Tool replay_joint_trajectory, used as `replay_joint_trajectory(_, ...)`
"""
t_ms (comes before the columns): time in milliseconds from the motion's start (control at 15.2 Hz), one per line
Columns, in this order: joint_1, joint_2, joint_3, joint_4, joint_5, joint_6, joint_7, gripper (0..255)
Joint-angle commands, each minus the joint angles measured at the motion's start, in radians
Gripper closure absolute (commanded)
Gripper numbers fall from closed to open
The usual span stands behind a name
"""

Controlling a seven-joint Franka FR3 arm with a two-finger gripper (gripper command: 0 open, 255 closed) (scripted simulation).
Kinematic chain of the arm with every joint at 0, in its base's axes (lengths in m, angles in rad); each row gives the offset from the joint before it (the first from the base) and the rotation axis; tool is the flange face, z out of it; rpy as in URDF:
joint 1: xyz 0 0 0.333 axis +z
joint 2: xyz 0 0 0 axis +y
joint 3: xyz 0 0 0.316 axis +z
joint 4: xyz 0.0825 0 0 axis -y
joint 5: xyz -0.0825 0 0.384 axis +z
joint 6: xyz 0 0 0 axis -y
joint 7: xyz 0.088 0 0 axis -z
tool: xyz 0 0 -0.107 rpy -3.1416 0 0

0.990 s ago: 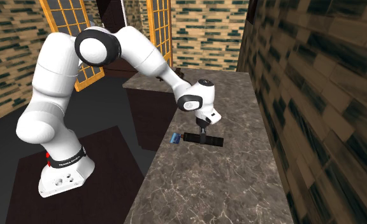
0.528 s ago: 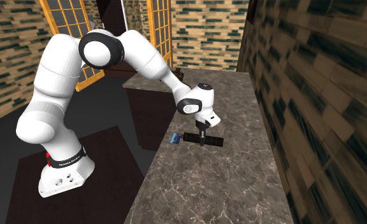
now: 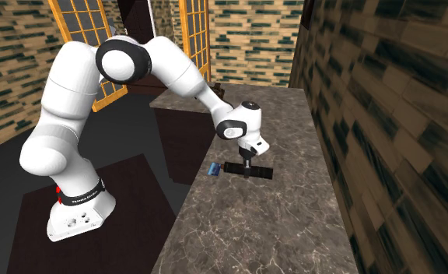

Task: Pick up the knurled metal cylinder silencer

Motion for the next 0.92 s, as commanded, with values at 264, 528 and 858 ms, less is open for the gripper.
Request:
replay_joint_trajectory(264,0.006,-0.057,-0.008,-0.007,-0.01,-0.05,0.008,255)
replay_joint_trajectory(528,0.01,-0.096,-0.014,-0.008,-0.018,-0.088,0.014,255)
replay_joint_trajectory(858,0.014,-0.142,-0.02,-0.004,-0.028,-0.138,0.021,255)
